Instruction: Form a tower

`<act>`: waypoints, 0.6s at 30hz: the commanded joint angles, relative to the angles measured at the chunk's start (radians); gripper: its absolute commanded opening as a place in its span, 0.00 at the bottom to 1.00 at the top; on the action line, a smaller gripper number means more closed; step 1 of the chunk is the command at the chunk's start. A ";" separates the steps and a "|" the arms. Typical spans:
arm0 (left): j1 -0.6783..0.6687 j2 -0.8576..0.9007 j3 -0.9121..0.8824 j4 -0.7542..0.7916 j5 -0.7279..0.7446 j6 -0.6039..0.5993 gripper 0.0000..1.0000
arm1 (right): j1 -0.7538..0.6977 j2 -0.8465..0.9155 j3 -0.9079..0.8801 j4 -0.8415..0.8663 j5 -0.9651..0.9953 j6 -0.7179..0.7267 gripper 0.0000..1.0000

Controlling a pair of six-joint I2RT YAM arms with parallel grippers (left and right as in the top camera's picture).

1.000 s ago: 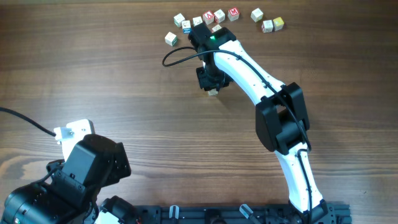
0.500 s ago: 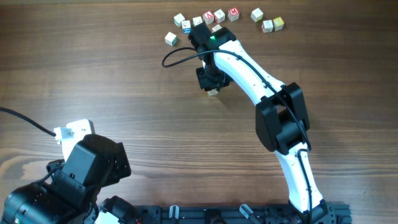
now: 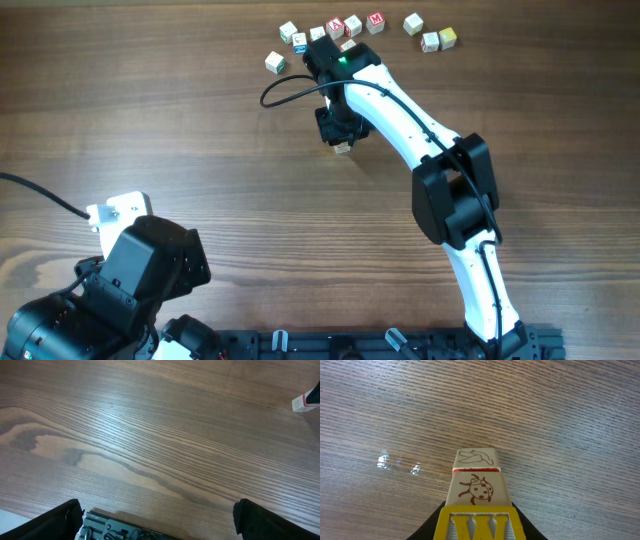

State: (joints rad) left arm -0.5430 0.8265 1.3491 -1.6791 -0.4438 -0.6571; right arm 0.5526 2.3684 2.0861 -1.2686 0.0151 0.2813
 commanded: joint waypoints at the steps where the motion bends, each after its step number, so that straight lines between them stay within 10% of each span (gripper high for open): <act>1: 0.005 -0.001 -0.001 0.002 -0.002 -0.010 1.00 | -0.004 -0.046 0.025 -0.006 -0.016 -0.019 0.16; 18: 0.005 -0.001 -0.001 0.002 -0.002 -0.010 1.00 | -0.004 -0.046 0.016 -0.004 -0.016 -0.020 0.17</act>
State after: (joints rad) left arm -0.5430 0.8265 1.3491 -1.6791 -0.4438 -0.6571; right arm 0.5526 2.3672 2.0861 -1.2713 0.0151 0.2813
